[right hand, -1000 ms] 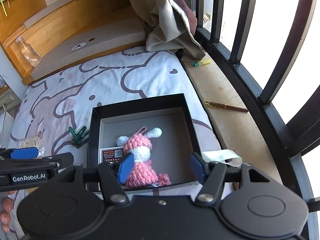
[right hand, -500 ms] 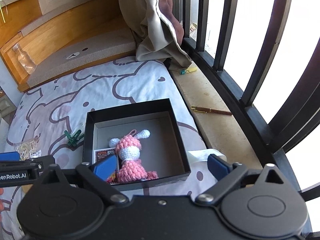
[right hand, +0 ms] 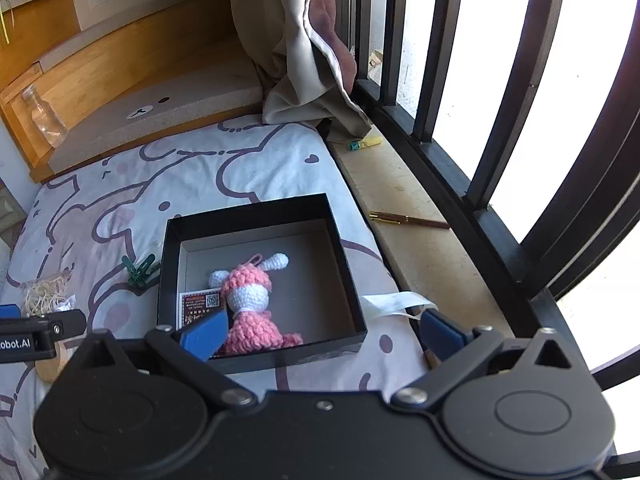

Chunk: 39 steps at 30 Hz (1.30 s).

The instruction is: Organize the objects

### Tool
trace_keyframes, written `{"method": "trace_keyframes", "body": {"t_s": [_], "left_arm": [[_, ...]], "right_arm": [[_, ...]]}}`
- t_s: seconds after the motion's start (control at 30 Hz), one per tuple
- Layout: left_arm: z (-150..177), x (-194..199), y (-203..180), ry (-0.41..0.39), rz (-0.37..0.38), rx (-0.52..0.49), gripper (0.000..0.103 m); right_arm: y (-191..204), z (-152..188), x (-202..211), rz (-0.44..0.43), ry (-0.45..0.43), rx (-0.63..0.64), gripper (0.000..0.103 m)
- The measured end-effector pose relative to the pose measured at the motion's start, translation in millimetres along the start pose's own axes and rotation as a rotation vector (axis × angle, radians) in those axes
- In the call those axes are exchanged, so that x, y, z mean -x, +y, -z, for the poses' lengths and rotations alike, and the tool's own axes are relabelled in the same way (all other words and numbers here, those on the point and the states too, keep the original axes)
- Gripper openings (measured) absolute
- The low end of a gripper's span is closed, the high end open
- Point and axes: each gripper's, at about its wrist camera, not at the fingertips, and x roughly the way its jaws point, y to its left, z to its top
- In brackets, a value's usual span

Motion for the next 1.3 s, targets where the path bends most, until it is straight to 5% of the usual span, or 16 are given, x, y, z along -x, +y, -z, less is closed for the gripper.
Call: {"method": "trace_keyframes", "body": {"t_s": [0.77, 1.3], "left_arm": [[-1.5, -2.3, 7.1, -0.007, -0.014, 0.002, 0.103], [3.2, 4.6, 69.5, -0.020, -0.087, 0.072, 0.103]], "right_arm": [[-4.0, 2.3, -10.3, 0.000, 0.035, -0.020, 0.103], [56.8, -6.9, -17.1, -0.067, 0.034, 0.069, 0.103]]}}
